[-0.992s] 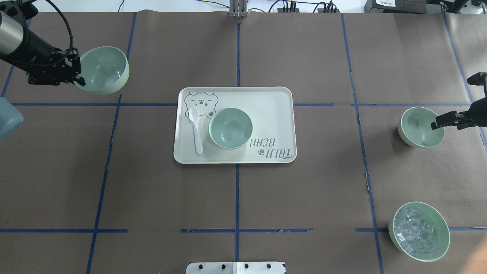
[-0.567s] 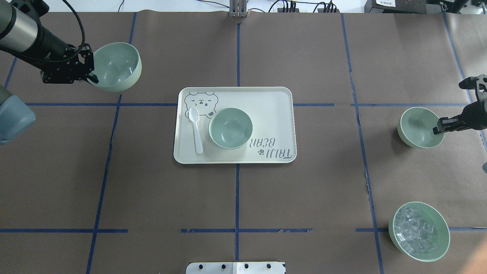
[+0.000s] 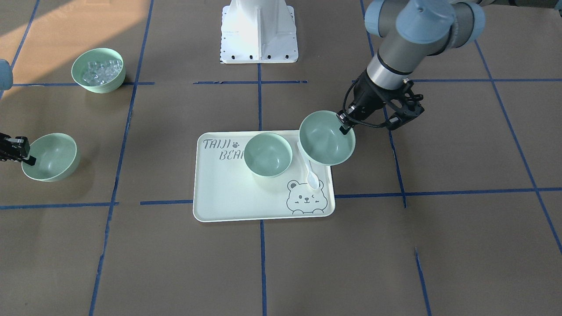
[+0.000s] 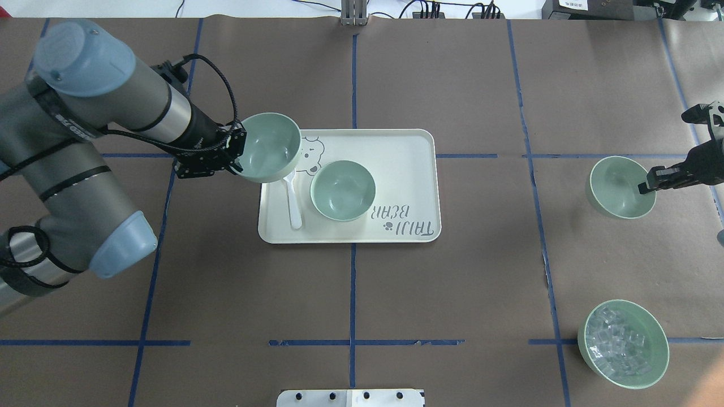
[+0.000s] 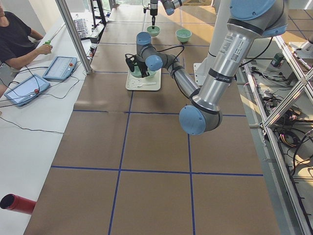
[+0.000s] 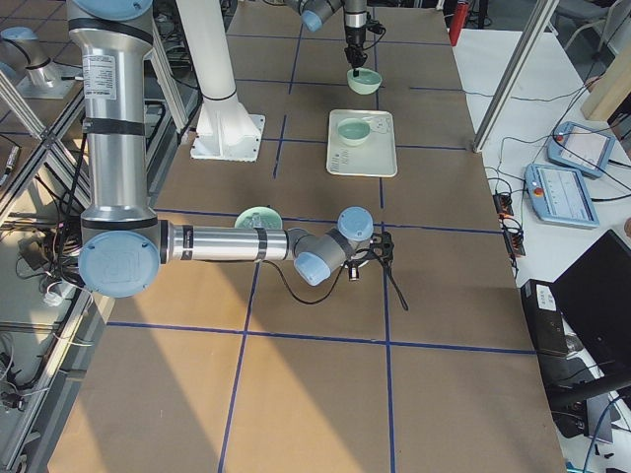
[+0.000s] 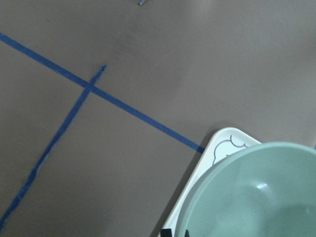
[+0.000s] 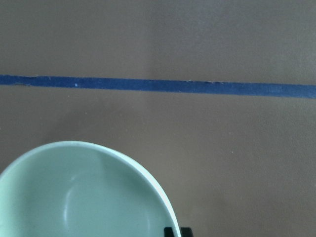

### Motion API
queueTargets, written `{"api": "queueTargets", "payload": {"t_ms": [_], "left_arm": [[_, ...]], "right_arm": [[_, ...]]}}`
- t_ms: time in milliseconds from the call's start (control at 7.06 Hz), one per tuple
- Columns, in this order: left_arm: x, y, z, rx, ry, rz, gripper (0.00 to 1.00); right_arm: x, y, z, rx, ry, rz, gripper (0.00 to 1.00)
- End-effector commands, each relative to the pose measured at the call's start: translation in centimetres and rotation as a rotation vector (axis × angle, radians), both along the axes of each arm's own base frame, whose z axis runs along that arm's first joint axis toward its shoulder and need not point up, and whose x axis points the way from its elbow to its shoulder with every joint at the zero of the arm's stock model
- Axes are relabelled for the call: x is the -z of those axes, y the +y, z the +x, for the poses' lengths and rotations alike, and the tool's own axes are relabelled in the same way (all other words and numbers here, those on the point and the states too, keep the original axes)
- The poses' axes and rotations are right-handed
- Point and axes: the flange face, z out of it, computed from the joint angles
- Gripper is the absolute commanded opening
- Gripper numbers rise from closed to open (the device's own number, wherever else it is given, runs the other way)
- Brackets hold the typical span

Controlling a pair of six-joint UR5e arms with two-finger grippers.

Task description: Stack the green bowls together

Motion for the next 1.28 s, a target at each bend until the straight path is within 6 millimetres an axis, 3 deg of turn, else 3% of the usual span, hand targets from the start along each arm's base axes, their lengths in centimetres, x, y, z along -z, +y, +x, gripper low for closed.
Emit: {"api": "queueTargets", "payload": {"t_ms": [0, 283, 709, 1134], "left_arm": [[2.3, 2.2, 6.8, 0.014, -0.015, -0.006, 0.00], [2.8, 1.6, 9.1, 0.006, -0.025, -0.019, 0.00], [3.6, 3.0, 13.1, -0.001, -0.035, 0.002, 0.00], [3.3, 2.7, 13.6, -0.002, -0.036, 0.003, 0.00]], "right_arm": [[2.3, -1.6, 1.5, -0.007, -0.072, -0.018, 0.00], [4.6, -3.1, 1.2, -0.042, -0.111, -0.061, 0.00], [6.0, -3.5, 1.0, -0.047, -0.121, -0.049, 0.00], [6.5, -3.5, 1.0, -0.059, -0.128, -0.062, 0.00]]}}
